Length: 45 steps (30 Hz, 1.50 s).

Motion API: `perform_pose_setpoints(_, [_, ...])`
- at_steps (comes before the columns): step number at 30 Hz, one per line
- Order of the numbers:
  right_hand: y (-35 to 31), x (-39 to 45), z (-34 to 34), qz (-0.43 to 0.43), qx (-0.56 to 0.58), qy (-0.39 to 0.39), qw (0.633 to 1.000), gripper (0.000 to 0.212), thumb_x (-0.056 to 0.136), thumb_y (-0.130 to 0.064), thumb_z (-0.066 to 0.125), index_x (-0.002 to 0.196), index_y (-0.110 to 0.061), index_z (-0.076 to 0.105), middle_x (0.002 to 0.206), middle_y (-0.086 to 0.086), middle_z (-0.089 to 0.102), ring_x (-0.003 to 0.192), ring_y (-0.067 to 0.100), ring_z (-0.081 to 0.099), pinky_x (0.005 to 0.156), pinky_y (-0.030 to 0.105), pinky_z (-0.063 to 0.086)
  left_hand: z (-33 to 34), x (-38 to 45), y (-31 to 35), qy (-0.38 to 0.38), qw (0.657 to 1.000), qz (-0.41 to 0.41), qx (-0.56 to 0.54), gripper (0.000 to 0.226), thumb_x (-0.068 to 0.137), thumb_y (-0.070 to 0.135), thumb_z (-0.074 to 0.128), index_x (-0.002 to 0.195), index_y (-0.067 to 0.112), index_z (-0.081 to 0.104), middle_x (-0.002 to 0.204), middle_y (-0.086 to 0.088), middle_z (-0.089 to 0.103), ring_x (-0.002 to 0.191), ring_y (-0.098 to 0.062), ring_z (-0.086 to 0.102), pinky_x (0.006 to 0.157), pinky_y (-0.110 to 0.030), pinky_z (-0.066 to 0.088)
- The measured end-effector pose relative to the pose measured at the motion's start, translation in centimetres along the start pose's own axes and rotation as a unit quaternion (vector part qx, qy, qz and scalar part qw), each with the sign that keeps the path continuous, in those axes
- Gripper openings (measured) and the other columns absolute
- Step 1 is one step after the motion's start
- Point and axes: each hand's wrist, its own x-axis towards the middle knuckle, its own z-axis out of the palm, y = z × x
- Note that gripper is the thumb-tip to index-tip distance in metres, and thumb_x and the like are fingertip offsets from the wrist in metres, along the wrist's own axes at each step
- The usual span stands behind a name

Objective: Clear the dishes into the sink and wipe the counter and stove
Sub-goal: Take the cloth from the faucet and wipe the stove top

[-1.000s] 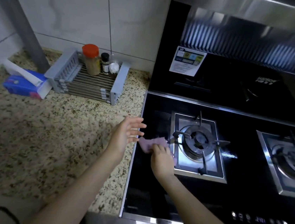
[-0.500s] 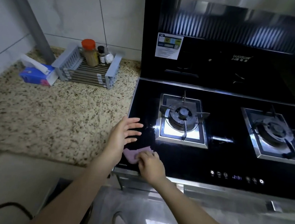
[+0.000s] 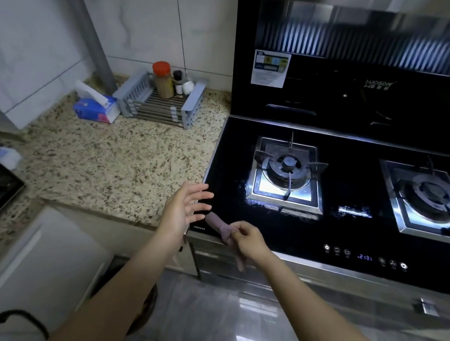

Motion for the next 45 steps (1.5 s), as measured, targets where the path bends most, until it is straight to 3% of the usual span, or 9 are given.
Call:
perform_pose_setpoints(3, [-0.8, -0.5, -0.7, 0.028, 0.083, 0.009, 0.996, 0.018, 0.095, -0.006, 0.047, 0.095, -0.012, 0.063, 0.078, -0.003, 0.061, 0.072, 0.006, 0.054, 0.062, 0.012, 0.044, 0.1, 0.4, 0.4, -0.007, 1.000, 0.000, 0.000, 0.049, 0.102, 0.034, 0.019, 0.113, 0.008, 0.059, 0.097, -0.003, 0.066, 0.078, -0.019, 0.059, 0.070, -0.029, 0.044])
perform_pose_setpoints(8, [-2.4, -0.2, -1.8, 0.049, 0.161, 0.033, 0.985, 0.021, 0.094, -0.006, 0.048, 0.086, -0.018, 0.064, 0.091, 0.003, 0.065, 0.087, 0.016, 0.058, 0.085, 0.031, 0.046, 0.1, 1.6, 1.1, -0.014, 1.000, 0.019, 0.004, 0.047, 0.102, 0.034, 0.020, 0.112, 0.011, 0.060, 0.097, -0.002, 0.067, 0.080, -0.018, 0.061, 0.073, -0.030, 0.046])
perform_pose_setpoints(14, [-5.0, -0.9, -4.5, 0.048, 0.238, 0.072, 0.967, 0.021, 0.094, -0.010, 0.048, 0.089, -0.020, 0.066, 0.086, 0.002, 0.068, 0.084, 0.018, 0.061, 0.078, 0.031, 0.050, 2.0, 3.6, 2.8, -0.064, 0.998, 0.023, 0.014, 0.045, 0.101, 0.034, 0.022, 0.110, 0.013, 0.061, 0.096, -0.002, 0.067, 0.077, -0.017, 0.061, 0.070, -0.028, 0.046])
perform_pose_setpoints(20, [-7.1, -3.6, -9.2, 0.005, 0.308, 0.131, 0.942, 0.021, 0.094, -0.008, 0.047, 0.088, -0.018, 0.064, 0.066, -0.007, 0.067, 0.063, 0.008, 0.059, 0.051, 0.018, 0.045, 7.1, 4.6, 4.4, -0.133, 0.990, 0.046, 0.029, 0.042, 0.101, 0.035, 0.024, 0.100, 0.018, 0.063, 0.095, -0.001, 0.068, 0.074, -0.016, 0.061, 0.068, -0.028, 0.045])
perform_pose_setpoints(27, [-6.0, -8.1, -17.9, -0.042, 0.346, 0.232, 0.908, 0.022, 0.094, -0.007, 0.045, 0.091, -0.018, 0.064, 0.053, -0.011, 0.064, 0.051, 0.001, 0.058, 0.051, 0.020, 0.043, 16.8, 2.8, 5.1, -0.225, 0.972, 0.051, 0.039, 0.042, 0.102, 0.031, 0.026, 0.108, 0.008, 0.060, 0.090, -0.002, 0.067, 0.068, -0.015, 0.059, 0.056, -0.021, 0.046])
perform_pose_setpoints(33, [-2.3, -14.0, -27.4, -0.073, 0.398, 0.322, 0.856, 0.022, 0.092, -0.006, 0.048, 0.097, -0.016, 0.067, 0.086, 0.004, 0.068, 0.073, 0.013, 0.061, 0.068, 0.027, 0.048, 26.7, -0.1, 4.5, -0.283, 0.955, 0.051, 0.074, 0.042, 0.101, 0.032, 0.028, 0.112, 0.008, 0.060, 0.089, -0.003, 0.067, 0.063, -0.012, 0.060, 0.052, -0.018, 0.046])
perform_pose_setpoints(36, [0.2, -17.7, -32.8, -0.081, 0.400, 0.365, 0.837, 0.021, 0.092, -0.006, 0.048, 0.096, -0.014, 0.067, 0.081, 0.002, 0.068, 0.065, 0.009, 0.061, 0.062, 0.024, 0.046, 32.7, -2.6, 3.7, -0.305, 0.945, 0.077, 0.087, 0.041, 0.101, 0.034, 0.028, 0.109, 0.012, 0.062, 0.091, -0.002, 0.068, 0.068, -0.012, 0.061, 0.058, -0.021, 0.047])
perform_pose_setpoints(41, [5.0, -24.3, -43.1, -0.091, 0.378, 0.407, 0.826, 0.020, 0.095, -0.004, 0.044, 0.092, -0.015, 0.061, 0.045, -0.013, 0.059, 0.037, -0.004, 0.050, 0.038, 0.013, 0.037, 44.3, -8.1, 1.6, -0.328, 0.939, 0.068, 0.081, 0.040, 0.101, 0.034, 0.028, 0.100, 0.015, 0.063, 0.089, -0.002, 0.068, 0.063, -0.011, 0.062, 0.058, -0.021, 0.047])
perform_pose_setpoints(45, [8.6, -28.9, -49.9, -0.083, 0.381, 0.438, 0.810, 0.019, 0.094, -0.005, 0.047, 0.095, -0.016, 0.061, 0.058, -0.012, 0.063, 0.043, -0.004, 0.053, 0.039, 0.011, 0.038, 52.2, -11.3, 0.5, -0.346, 0.933, 0.064, 0.072, 0.041, 0.101, 0.037, 0.028, 0.096, 0.018, 0.064, 0.093, -0.002, 0.069, 0.067, -0.011, 0.063, 0.059, -0.021, 0.049])
